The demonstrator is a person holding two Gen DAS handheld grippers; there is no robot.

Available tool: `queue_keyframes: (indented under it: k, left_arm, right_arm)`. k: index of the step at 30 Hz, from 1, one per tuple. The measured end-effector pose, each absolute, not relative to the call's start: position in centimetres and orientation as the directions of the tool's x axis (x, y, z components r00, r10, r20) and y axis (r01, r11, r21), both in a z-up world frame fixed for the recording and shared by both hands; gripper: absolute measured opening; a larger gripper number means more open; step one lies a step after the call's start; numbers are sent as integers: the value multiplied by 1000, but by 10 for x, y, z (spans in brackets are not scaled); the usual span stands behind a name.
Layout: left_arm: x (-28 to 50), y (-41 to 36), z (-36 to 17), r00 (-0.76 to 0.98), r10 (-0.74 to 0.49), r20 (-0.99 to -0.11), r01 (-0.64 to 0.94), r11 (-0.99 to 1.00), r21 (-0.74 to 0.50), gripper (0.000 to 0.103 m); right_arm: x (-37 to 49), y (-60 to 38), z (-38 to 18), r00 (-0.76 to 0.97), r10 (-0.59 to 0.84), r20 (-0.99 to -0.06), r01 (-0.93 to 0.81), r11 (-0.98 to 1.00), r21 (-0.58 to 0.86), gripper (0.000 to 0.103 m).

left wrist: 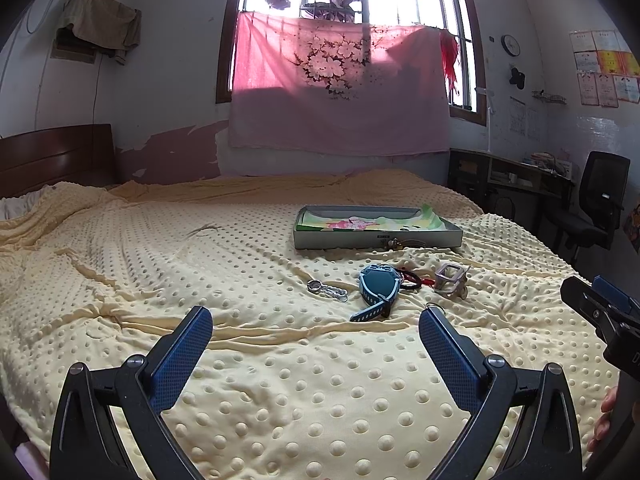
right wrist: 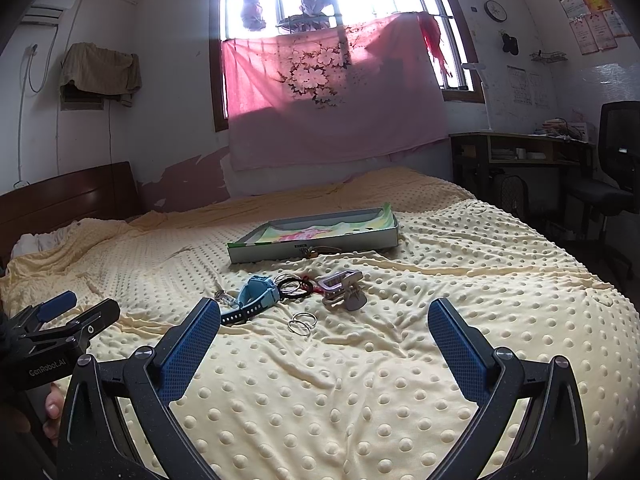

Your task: Organize jewelry

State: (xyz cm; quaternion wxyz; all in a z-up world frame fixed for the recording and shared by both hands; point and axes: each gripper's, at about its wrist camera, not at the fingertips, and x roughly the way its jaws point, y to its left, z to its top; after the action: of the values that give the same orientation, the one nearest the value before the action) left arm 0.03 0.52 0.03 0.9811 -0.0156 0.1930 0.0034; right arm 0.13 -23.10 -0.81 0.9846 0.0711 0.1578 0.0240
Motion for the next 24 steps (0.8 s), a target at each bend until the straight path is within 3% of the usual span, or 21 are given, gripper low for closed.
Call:
queue_keyframes:
  k: [24]
  left_arm:
    - [0,5,0,926,2,-377,-13,1000,-28,103]
  right_arm:
    - [0,-231,-9,949,72,-308,-26,988,150,102]
